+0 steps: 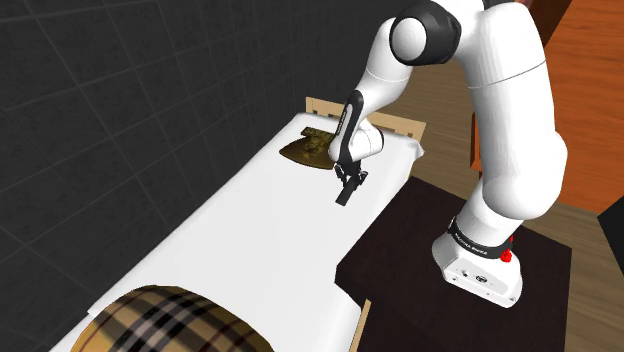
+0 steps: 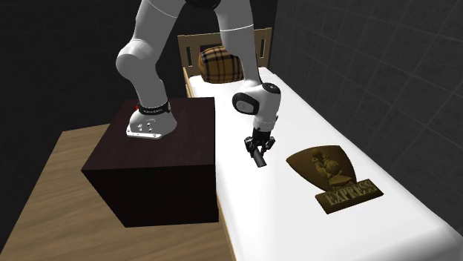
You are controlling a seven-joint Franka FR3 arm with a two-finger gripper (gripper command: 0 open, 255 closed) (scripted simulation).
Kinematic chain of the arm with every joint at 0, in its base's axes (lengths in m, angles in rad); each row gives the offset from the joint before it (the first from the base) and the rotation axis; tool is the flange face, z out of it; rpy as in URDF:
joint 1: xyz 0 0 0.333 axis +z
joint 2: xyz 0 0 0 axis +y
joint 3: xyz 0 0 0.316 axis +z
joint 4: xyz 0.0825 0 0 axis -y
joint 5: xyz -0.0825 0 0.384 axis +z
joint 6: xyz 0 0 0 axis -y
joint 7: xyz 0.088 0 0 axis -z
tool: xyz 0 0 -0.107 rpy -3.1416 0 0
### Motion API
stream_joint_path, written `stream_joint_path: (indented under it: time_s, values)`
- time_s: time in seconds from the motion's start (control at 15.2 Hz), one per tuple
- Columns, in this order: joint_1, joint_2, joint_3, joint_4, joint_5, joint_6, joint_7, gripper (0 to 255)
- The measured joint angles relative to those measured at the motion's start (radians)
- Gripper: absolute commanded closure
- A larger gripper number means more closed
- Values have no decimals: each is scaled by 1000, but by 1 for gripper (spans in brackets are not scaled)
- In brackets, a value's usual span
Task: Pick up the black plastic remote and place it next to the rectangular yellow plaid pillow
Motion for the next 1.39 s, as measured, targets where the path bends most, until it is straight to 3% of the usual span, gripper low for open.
stream_joint_path:
  time_s: [0.4, 1.39]
  values:
    - [11, -32, -16, -17, -9, -20, 5, 255]
    - [109, -259, -136, -89, -111, -178, 77, 255]
